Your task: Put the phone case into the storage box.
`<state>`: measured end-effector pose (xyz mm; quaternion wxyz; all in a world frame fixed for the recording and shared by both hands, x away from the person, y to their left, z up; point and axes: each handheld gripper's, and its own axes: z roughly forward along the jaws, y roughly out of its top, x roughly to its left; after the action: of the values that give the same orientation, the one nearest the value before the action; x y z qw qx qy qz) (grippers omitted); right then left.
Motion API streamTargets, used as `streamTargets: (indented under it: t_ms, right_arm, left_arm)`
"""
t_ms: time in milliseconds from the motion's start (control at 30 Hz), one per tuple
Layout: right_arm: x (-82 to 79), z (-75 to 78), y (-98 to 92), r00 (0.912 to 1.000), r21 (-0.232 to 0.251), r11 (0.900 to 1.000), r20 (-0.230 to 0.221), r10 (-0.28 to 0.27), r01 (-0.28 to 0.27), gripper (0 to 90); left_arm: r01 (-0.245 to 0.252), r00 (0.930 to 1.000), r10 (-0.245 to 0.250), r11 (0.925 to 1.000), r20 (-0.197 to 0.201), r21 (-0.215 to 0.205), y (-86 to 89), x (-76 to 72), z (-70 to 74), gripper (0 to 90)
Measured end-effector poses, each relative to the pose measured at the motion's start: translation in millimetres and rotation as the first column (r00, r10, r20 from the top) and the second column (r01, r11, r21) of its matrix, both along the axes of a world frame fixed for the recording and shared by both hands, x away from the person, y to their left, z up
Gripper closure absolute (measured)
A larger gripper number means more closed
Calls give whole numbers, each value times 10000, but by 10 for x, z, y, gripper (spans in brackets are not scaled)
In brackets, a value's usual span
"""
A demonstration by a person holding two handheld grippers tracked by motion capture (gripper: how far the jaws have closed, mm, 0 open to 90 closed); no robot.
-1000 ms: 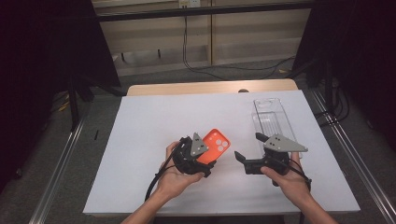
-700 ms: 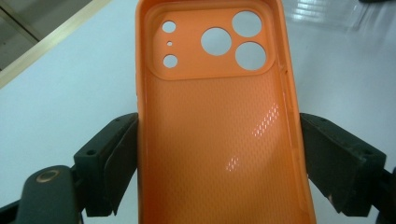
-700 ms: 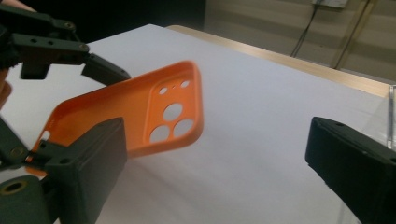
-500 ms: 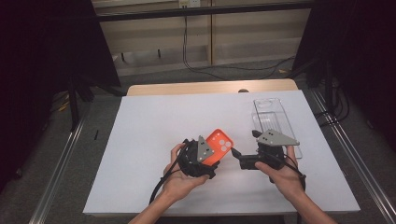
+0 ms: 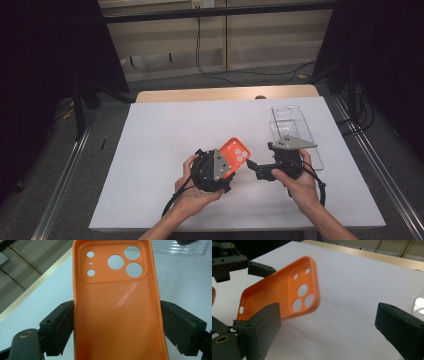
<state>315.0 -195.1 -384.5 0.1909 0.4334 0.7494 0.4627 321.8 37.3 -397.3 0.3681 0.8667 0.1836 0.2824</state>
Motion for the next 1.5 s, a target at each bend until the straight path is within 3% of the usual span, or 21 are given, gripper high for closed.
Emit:
streamTargets:
  t_ms: [67,200,433,500,600,667,800,900,933,1233,1500]
  right_arm:
    - [6,-12,33,9997,-179,9996,-93,234,-236,60]
    - [16,6,69,9995,30,9997,-229,236,-235,45]
    - [104,70,30,9882,684,9975,-1512,249,-147,81]
    - [129,83,22,9857,984,9951,-1662,280,-117,108]
    - [147,102,25,9863,1204,9927,-1623,306,-110,218]
    - [163,112,35,9820,1556,9878,-1867,285,9,227]
    - [204,128,56,9730,1813,9831,-2300,188,238,292]
    - [226,133,59,9669,2216,9747,-2535,280,299,416]
    - [231,132,65,9639,2309,9722,-2649,251,381,420]
    - [274,127,98,9462,2468,9669,-3229,188,651,570]
    - [303,104,117,9278,2628,9606,-3728,144,907,637]
  left_arm:
    - [-69,9999,69,10000,126,-29,7,-3,2,159]
    - [-73,9997,73,10000,244,-18,3,-23,-5,159]
    - [-154,9983,160,9998,569,-104,4,-56,11,159]
    - [-153,9984,155,9999,552,-53,6,-46,16,159]
    - [-172,9984,175,9998,538,-52,2,-39,7,159]
    - [-190,9977,192,9998,652,-44,-4,-33,0,159]
    - [-232,9969,237,9997,756,-75,-9,-26,1,159]
    - [-284,9959,294,9995,860,-122,0,-32,11,159]
    - [-297,9951,304,9995,942,-88,3,-32,18,159]
    - [-266,9936,260,9996,1103,35,-21,-52,12,159]
    - [-200,9914,167,9995,1299,236,-42,-79,2,159]
